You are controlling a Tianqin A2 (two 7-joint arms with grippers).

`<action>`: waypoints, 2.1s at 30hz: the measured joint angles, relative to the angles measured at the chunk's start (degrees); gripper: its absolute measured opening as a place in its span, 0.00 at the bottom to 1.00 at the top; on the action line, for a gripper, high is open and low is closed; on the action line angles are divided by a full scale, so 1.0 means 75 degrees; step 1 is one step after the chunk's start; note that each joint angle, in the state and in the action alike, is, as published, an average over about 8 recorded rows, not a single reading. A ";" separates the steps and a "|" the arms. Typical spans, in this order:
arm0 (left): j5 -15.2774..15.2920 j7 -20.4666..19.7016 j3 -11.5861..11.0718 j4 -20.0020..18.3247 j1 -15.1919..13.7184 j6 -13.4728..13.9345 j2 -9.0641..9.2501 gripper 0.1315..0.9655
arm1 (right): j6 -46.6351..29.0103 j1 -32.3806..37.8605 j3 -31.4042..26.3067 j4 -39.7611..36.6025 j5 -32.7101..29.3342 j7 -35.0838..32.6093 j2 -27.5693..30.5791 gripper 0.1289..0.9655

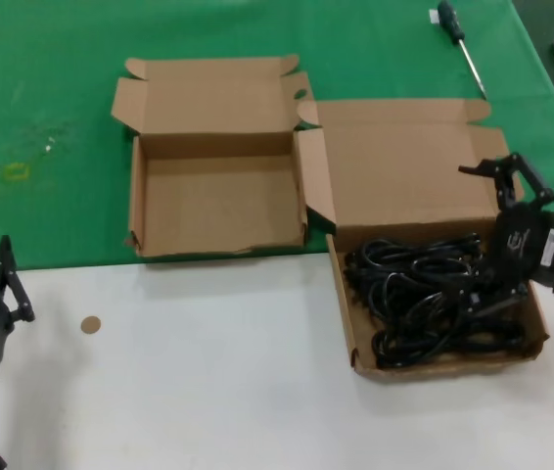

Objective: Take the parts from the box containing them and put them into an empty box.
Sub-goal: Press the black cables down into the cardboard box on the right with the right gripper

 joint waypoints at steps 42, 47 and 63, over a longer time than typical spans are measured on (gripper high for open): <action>0.0002 -0.0003 0.0000 0.0000 0.0000 0.0000 0.0000 0.02 | -0.3156 0.1892 -0.0470 -0.2215 -0.1195 -0.3534 -0.0824 0.92; 0.0002 -0.0003 0.0000 0.0000 0.0000 0.0000 0.0000 0.02 | -0.3170 0.1959 -0.0510 -0.2318 -0.1293 -0.3511 -0.0886 0.83; 0.0003 -0.0003 0.0000 0.0000 0.0000 0.0000 0.0000 0.02 | -0.3241 0.1931 -0.0540 -0.2371 -0.1472 -0.3258 -0.0812 0.53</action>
